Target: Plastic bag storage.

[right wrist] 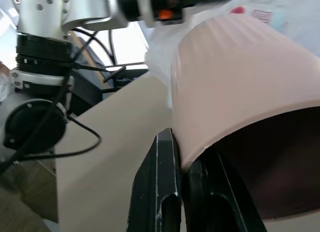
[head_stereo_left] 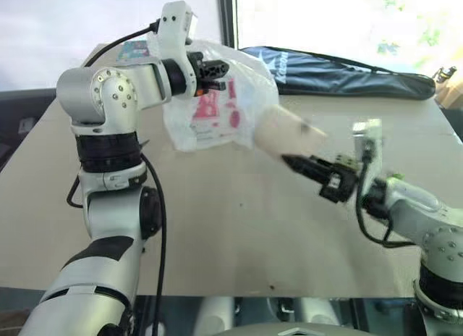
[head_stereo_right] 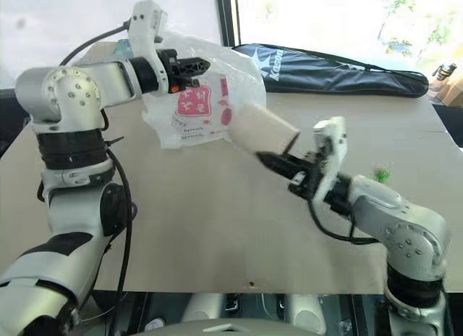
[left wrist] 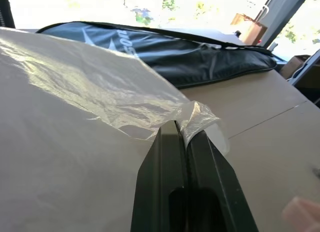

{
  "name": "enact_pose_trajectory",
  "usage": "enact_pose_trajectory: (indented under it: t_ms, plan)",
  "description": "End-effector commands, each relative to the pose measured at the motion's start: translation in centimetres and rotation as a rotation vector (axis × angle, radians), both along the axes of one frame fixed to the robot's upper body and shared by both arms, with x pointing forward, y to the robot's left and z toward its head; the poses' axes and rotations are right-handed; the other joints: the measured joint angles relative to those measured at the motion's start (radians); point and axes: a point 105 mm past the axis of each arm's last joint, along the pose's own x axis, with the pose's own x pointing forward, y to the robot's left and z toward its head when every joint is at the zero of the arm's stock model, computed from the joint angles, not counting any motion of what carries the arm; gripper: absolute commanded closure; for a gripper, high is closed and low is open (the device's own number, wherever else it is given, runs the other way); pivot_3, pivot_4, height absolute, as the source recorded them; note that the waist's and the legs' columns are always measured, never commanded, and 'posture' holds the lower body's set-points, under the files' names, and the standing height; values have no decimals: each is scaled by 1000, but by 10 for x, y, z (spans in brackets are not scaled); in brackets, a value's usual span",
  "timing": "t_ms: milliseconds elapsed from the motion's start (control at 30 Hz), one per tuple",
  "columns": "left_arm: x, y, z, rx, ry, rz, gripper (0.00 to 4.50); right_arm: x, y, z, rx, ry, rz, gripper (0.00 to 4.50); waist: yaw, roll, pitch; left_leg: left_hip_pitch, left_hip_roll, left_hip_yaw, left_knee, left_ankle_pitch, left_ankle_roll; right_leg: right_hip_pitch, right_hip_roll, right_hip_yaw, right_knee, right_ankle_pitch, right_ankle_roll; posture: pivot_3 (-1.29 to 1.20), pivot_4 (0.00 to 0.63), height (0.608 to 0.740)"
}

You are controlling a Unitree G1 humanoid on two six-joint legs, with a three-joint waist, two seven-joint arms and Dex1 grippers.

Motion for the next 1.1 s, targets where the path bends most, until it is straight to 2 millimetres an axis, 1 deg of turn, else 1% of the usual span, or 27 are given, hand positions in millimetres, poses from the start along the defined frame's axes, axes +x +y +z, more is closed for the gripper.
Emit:
enact_pose_trajectory:
  t_ms: [33, 100, 133, 167, 200, 233, 267, 333, 367, 433, 467, 533, 600, 667, 700, 733, 800, 867, 900, 933, 967, 1033, 1100]
  plan:
    - [-6, -17, 24, -16, -69, -76, 4500, 27, 30, -3, -75, 22, 5, 4418, -1, 0, 0, 0, 0, 0, 0, 0, 0, 0, 0, 0, 0, 0, 0, 0, 150, 740]
    - [-9, -20, 26, -28, -58, -96, 4500, 44, 40, -7, -101, 39, -12, 4418, -1, 0, 0, 0, 0, 0, 1, 0, 0, 0, 1, 0, 1, 0, 0, 0, 150, 740]
    - [-13, -21, 26, -36, -39, -115, 4500, 62, 42, -11, -106, 53, -71, 4418, 0, 0, 0, 0, 0, 0, 1, 0, 0, -1, 1, 0, 1, 0, 0, 0, 150, 740]
    - [-19, -21, 24, -37, -23, -136, 4500, 81, 39, -15, -116, 65, -147, 4418, -1, 0, 0, -1, 0, 0, 1, 0, 0, 0, 1, 0, 1, 0, 0, 0, 150, 740]
    - [-23, -21, 23, -35, -12, -150, 4500, 93, 37, -18, -124, 70, -198, 4418, 0, 0, 0, -1, 0, 1, 0, 0, 0, -1, 1, 1, 1, 0, 0, 0, 150, 740]
    - [-25, -20, 21, -32, -1, -152, 4500, 103, 31, -24, -152, 69, -257, 4418, 2, 0, 0, -3, -1, 1, 0, 0, 0, -3, 1, 1, 1, 0, 0, 0, 150, 740]
    - [-29, -17, 16, -24, 22, -151, 4500, 112, 17, -30, -172, 76, -328, 4418, 4, 0, 0, -5, -1, 1, 0, 0, 1, -4, 1, 1, 1, 0, 0, 0, 150, 740]
    - [-35, -13, 10, -16, 56, -152, 4500, 120, -1, -35, -189, 79, -407, 4418, 4, 0, 0, -10, -2, 1, 0, -1, 1, -9, -1, 1, 1, 0, 0, 0, 150, 740]
    - [-42, -14, 4, -11, 87, -194, 4500, 121, -15, -33, -192, 68, -451, 4418, 4, 0, 0, -12, -2, 1, 0, -1, 2, -11, -2, 1, 1, 0, 0, 0, 150, 740]
    - [-56, -23, -4, -9, 124, -296, 4500, 118, -34, -27, -210, 33, -482, 4418, 4, 0, 0, -17, -2, 0, 0, -1, 2, -16, -2, 0, 3, 0, 0, 0, 150, 740]
    - [-63, -30, -4, -21, 130, -357, 4500, 114, -40, -22, -214, 17, -485, 4418, 5, 0, 0, -18, -2, 0, 0, -1, 2, -16, -3, 0, 6, 0, 0, 0, 150, 740]
    - [-74, -42, -2, -46, 134, -455, 4500, 105, -45, -12, -219, -19, -464, 4418, 4, 0, 1, -18, -2, 0, 0, -1, 2, -17, -3, -1, 5, 0, 0, 0, 150, 740]
    - [-76, -48, -3, -61, 143, -484, 4500, 92, -38, -2, -206, -43, -386, 4418, -1, 0, 1, -17, -2, 0, 2, 0, 1, -16, -3, 0, 3, 0, 0, 0, 150, 740]
    - [-75, -51, -3, -79, 151, -479, 4500, 83, -31, 2, -199, -50, -324, 4418, -5, 0, 1, -14, -1, 1, 2, 1, -1, -16, -2, 2, 6, 0, 0, 0, 150, 740]
    - [-72, -53, 1, -120, 160, -483, 4500, 78, -24, 4, -201, -61, -286, 4418, -5, 0, 1, -12, -1, 1, 2, 1, -1, -15, -2, 3, 7, 0, 0, 0, 150, 740]
    - [-71, -56, 6, -159, 166, -498, 4500, 77, -18, 5, -198, -65, -271, 4418, -5, 0, 1, -9, -1, 2, 1, 2, -3, -14, -1, 4, 10, 0, 0, 0, 150, 740]
    - [-72, -62, 18, -240, 174, -544, 4500, 88, -5, 8, -179, -82, -289, 4418, -6, 0, 1, -5, 0, 2, 1, 2, -3, -11, 0, 4, 11, 0, -1, 0, 150, 740]
    - [-73, -65, 25, -287, 183, -566, 4500, 104, 8, 13, -141, -108, -320, 4418, -8, 0, 1, -2, 0, 4, 1, 2, -4, -10, 1, 6, 12, 0, 0, 0, 150, 740]
    - [-73, -66, 26, -302, 188, -572, 4500, 116, 13, 15, -119, -111, -352, 4418, -8, 0, 1, -2, 0, 4, 1, 3, -4, -10, 2, 7, 12, 0, 0, 0, 150, 740]
    - [-73, -66, 27, -313, 192, -574, 4500, 133, 19, 9, -136, -132, -398, 4418, -8, 0, 1, -1, 0, 5, 1, 3, -4, -10, 2, 8, 12, 0, 0, 0, 150, 740]
    - [-73, -66, 28, -322, 195, -573, 4500, 144, 25, 4, -160, -161, -418, 4418, -10, 0, 1, -1, 0, 5, 1, 3, -4, -9, 2, 8, 12, 0, 0, 0, 150, 740]
    - [-73, -66, 28, -328, 193, -560, 4500, 156, 37, -8, -154, -152, -386, 4418, -6, 0, 1, 0, 0, 6, 1, 3, -4, -9, 2, 9, 12, 0, 0, 0, 150, 740]
    - [-70, -63, 25, -318, 184, -520, 4500, 166, 39, -17, -171, -177, -399, 3765, -1, 0, 1, -1, 0, 6, 1, 3, -4, -9, 2, 8, 11, 0, -1, 0, 150, 740]
